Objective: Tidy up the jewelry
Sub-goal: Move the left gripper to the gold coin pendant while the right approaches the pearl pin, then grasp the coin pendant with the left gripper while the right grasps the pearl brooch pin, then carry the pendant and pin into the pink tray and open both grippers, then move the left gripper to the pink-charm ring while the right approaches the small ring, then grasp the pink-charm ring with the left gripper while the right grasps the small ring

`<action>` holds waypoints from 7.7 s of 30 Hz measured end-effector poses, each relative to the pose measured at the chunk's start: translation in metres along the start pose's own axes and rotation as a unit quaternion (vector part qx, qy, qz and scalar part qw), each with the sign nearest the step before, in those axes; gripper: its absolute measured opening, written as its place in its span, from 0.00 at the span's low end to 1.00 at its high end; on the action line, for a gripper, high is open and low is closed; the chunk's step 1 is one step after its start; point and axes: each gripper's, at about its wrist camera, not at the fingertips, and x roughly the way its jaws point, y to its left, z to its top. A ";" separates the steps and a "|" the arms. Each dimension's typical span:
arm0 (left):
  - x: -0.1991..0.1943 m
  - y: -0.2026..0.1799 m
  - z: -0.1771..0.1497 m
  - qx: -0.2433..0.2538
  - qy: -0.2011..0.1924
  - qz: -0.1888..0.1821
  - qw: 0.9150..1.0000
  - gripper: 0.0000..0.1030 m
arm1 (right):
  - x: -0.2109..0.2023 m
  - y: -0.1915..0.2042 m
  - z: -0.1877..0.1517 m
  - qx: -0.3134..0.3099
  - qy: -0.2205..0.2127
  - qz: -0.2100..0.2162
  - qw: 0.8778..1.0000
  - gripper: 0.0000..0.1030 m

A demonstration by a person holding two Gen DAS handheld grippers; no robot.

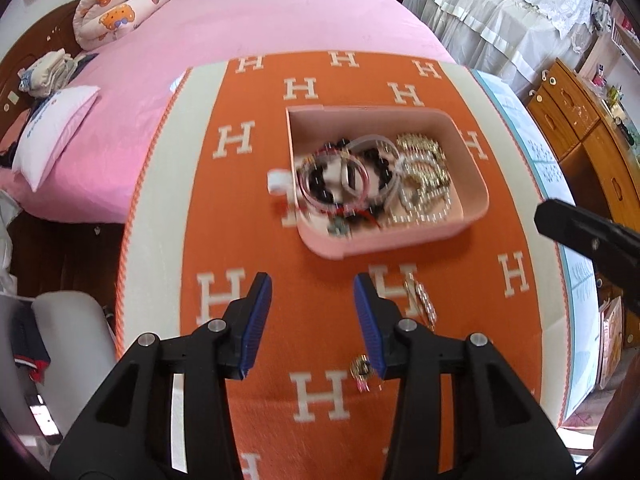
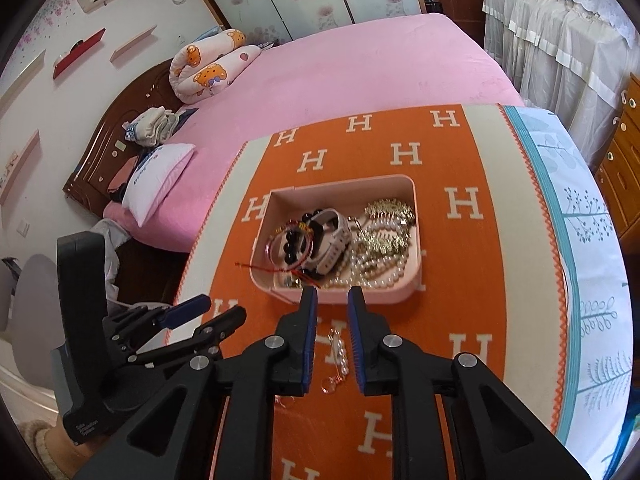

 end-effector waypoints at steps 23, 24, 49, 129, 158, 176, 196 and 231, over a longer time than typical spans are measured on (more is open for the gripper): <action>0.048 -0.029 -0.077 -0.049 0.045 -0.010 0.998 0.38 | 0.039 -0.036 -0.080 -0.013 0.060 0.001 0.998 0.15; 0.048 -0.031 -0.078 -0.049 0.043 -0.005 0.998 0.38 | 0.040 -0.038 -0.083 -0.015 0.061 0.000 0.998 0.15; 0.031 -0.010 -0.079 -0.122 0.014 -0.015 0.992 0.15 | 0.094 -0.014 -0.064 -0.071 0.102 0.034 0.992 0.15; -0.037 0.011 0.057 -0.042 -0.106 0.006 0.993 0.54 | 0.022 0.010 0.025 -0.038 -0.028 -0.033 0.998 0.29; -0.087 -0.010 -0.066 -0.058 -0.108 0.017 0.992 0.62 | -0.031 0.004 -0.067 -0.089 -0.021 -0.020 0.996 0.32; -0.007 -0.019 -0.132 -0.074 -0.037 -0.013 0.996 0.62 | 0.029 -0.014 -0.128 -0.126 0.046 -0.019 0.991 0.32; 0.029 -0.027 -0.115 0.061 -0.043 -0.045 0.996 0.47 | 0.048 -0.031 -0.146 -0.114 0.053 -0.016 0.992 0.32; 0.030 0.006 -0.112 0.035 -0.047 -0.085 0.995 0.07 | 0.108 0.048 -0.126 -0.223 0.019 -0.051 0.973 0.22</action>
